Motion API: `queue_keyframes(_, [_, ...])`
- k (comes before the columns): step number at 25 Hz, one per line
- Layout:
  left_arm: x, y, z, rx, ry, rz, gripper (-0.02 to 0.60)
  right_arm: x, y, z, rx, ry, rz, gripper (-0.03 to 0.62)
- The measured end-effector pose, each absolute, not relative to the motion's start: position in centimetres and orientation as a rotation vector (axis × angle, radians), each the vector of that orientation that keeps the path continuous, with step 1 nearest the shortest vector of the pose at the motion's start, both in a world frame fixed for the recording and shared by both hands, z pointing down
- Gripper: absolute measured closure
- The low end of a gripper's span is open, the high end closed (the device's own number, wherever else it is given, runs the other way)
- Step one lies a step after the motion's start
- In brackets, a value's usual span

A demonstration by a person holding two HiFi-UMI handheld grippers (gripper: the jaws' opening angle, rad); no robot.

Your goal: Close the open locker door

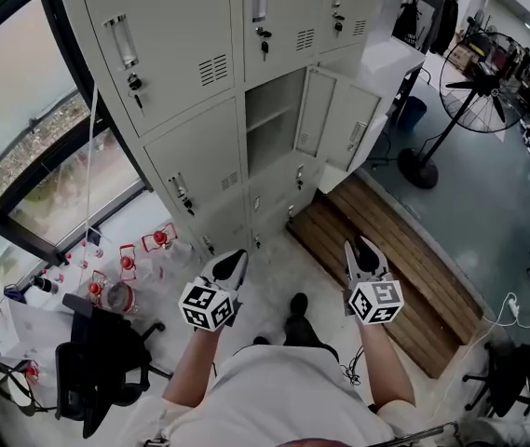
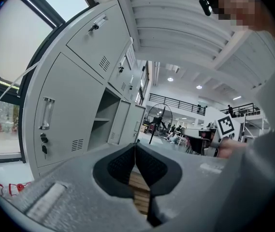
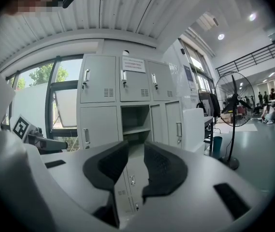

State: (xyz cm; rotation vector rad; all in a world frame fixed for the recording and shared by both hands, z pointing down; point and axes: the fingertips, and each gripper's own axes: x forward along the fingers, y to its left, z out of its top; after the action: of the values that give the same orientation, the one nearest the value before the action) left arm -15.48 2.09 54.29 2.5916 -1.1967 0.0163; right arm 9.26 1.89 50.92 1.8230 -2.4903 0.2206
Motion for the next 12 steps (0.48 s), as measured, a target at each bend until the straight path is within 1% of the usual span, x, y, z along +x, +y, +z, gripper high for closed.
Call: queue_keyframes(12, [-12.9,-3.8,55.4,2.556,-1.234,0.056,0.566,11.4,-5.7,52.9,1.774,-2.517,0.287,0.504])
